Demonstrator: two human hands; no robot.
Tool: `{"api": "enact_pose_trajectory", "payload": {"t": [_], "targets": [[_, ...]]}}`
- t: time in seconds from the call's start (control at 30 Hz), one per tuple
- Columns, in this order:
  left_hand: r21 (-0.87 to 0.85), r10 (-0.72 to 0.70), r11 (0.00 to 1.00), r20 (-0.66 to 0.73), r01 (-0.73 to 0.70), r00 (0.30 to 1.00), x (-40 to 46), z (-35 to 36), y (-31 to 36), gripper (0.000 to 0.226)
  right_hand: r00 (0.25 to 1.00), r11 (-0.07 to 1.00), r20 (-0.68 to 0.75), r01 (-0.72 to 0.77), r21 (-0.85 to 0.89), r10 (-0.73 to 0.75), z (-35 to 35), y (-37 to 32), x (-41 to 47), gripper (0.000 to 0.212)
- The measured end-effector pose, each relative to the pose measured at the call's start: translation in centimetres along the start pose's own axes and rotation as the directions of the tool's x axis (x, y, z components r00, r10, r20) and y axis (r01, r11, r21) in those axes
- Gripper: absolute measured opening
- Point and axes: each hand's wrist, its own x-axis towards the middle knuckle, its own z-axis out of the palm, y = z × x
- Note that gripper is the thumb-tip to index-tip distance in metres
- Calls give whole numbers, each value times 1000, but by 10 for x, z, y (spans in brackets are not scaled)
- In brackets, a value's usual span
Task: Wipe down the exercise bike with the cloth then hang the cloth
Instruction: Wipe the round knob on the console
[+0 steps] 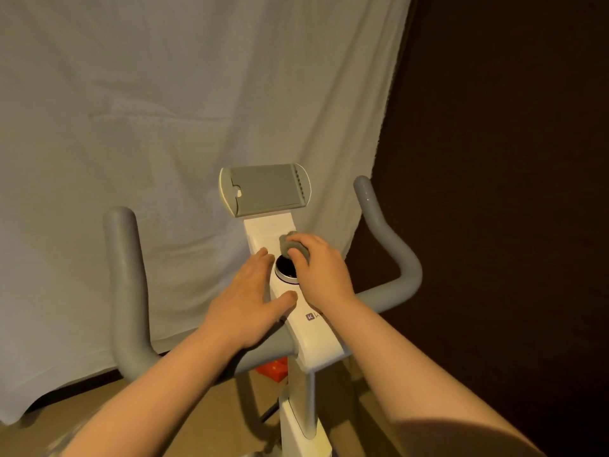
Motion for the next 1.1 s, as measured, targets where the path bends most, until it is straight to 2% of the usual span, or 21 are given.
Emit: {"api": "enact_pose_trajectory", "payload": {"t": [0.1, 0.17, 0.27, 0.33, 0.43, 0.53, 0.6, 0.7, 0.77, 0.87, 0.9, 0.93, 1.0, 1.03, 1.1], "targets": [[-44, 42, 998, -9, -42, 999, 0, -1, 1, 87, 992, 995, 81, 95, 35, -98, -11, 8, -19, 26], [-34, 27, 999, -3, -27, 1000, 0, -1, 5, 92, 997, 998, 44, 63, 2, -63, -16, 9, -19, 27], [-4, 7, 1000, -5, -7, 1000, 0, -1, 5, 96, 995, 988, -66, -83, -131, 75, -9, 4, -8, 28], [-7, 10, 1000, 4, -10, 1000, -2, -2, 3, 96, 999, 987, -35, -3, -162, -3, -9, 2, -19, 30], [-25, 11, 1000, 13, -11, 1000, -3, -3, 8, 100, 994, 990, 53, 96, -107, -91, -16, 5, -36, 30], [-14, 3, 1000, 10, -3, 1000, -2, -5, 10, 100, 1000, 985, -18, -11, -170, 8, -7, -1, -11, 29], [-25, 16, 1000, 17, -16, 1000, -3, -5, 6, 95, 1000, 979, -22, 12, -205, -17, 0, -9, -10, 29], [-94, 40, 995, 31, -36, 999, -4, -6, 3, 88, 987, 989, 100, 132, -72, -124, -14, -6, -35, 30], [-90, 18, 996, 47, -13, 999, -2, -8, 5, 90, 995, 995, 65, 76, -60, -72, -25, 1, -43, 30], [-44, -7, 999, 52, 9, 999, -4, -10, 9, 94, 978, 981, -148, -165, -104, 149, -19, -2, -47, 31], [-31, 0, 1000, 55, 2, 998, -7, -9, 8, 92, 974, 974, -184, -164, -158, 134, -12, -6, -57, 32], [-10, 11, 1000, 53, -10, 999, -11, -10, 8, 87, 981, 971, -182, -101, -215, 61, -6, -10, -69, 33], [79, 43, 996, 13, -44, 999, -17, -12, 12, 75, 992, 964, -119, 11, -265, -44, -3, -8, -89, 35], [147, 69, 987, -26, -64, 997, -21, -12, 16, 70, 994, 963, -105, 12, -268, -42, -6, -5, -88, 35], [278, 133, 956, -108, -98, 985, -28, -10, 25, 62, 984, 967, -159, -114, -227, 79, -12, 2, -70, 35]]}}
